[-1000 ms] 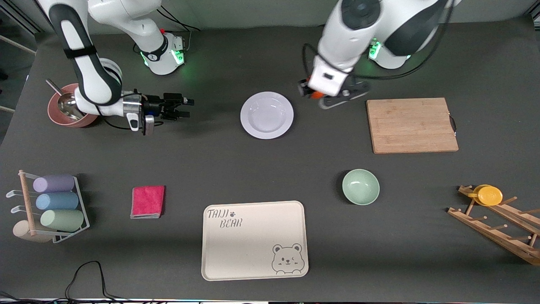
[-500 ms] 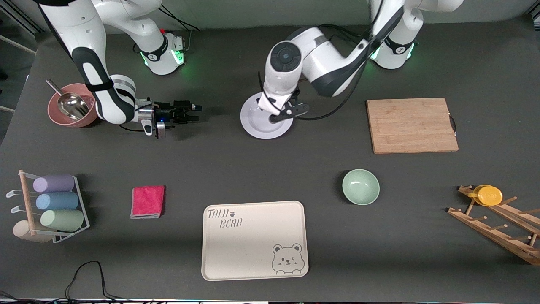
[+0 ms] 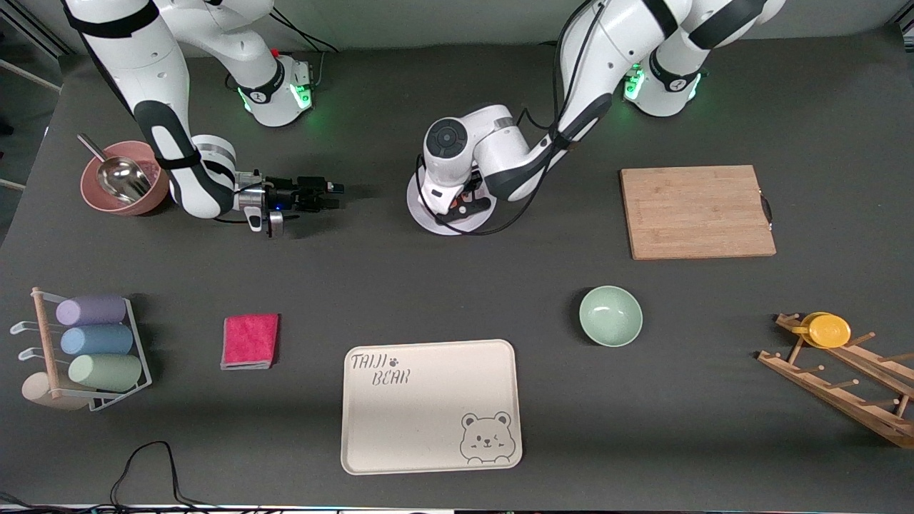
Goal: Place orange and plate with both arms
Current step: 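Carry the orange with the left gripper onto the white plate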
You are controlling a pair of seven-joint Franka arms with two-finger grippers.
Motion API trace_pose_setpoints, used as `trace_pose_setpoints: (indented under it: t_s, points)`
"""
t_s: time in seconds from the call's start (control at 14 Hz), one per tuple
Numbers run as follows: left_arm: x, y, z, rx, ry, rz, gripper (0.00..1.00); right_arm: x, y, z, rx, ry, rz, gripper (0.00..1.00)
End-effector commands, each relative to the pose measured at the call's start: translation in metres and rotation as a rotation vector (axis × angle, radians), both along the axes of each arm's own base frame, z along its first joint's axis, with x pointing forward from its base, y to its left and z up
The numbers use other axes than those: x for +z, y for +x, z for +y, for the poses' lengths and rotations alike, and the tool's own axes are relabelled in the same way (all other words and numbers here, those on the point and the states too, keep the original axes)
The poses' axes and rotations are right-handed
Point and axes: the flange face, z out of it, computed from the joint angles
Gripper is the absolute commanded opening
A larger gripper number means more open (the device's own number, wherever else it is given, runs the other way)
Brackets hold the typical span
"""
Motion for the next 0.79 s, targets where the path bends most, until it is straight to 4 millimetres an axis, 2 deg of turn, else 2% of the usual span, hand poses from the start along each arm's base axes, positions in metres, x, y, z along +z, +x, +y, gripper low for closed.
trace_pose_setpoints:
  t_s: [0.0, 0.07, 0.14, 0.29, 0.43, 0.5, 0.71]
  points:
    - [0.008, -0.002, -0.007, 0.003, -0.002, -0.036, 0.48, -0.004, 0.003, 0.001, -0.022, 0.025, -0.002, 1.0]
    - [0.008, -0.003, -0.007, -0.007, 0.003, -0.044, 0.99, -0.004, 0.004, 0.001, -0.028, 0.026, -0.001, 0.99]
    - [0.009, -0.003, -0.006, -0.019, 0.013, -0.054, 1.0, -0.006, 0.003, 0.001, -0.028, 0.023, 0.003, 0.97]
    - [0.017, 0.0, -0.005, -0.012, 0.022, -0.067, 1.0, -0.007, 0.005, 0.0, -0.033, 0.023, 0.001, 0.75]
    - [0.042, 0.014, 0.006, -0.005, 0.064, -0.082, 1.0, -0.008, 0.005, 0.0, -0.033, 0.022, 0.002, 0.51]
    - [0.061, 0.029, 0.016, 0.009, 0.068, -0.1, 1.0, -0.007, 0.006, 0.0, -0.033, 0.023, 0.001, 0.43]
    - [0.115, 0.081, 0.066, 0.02, 0.09, -0.13, 0.99, -0.012, 0.004, -0.001, -0.027, 0.019, -0.002, 0.4]
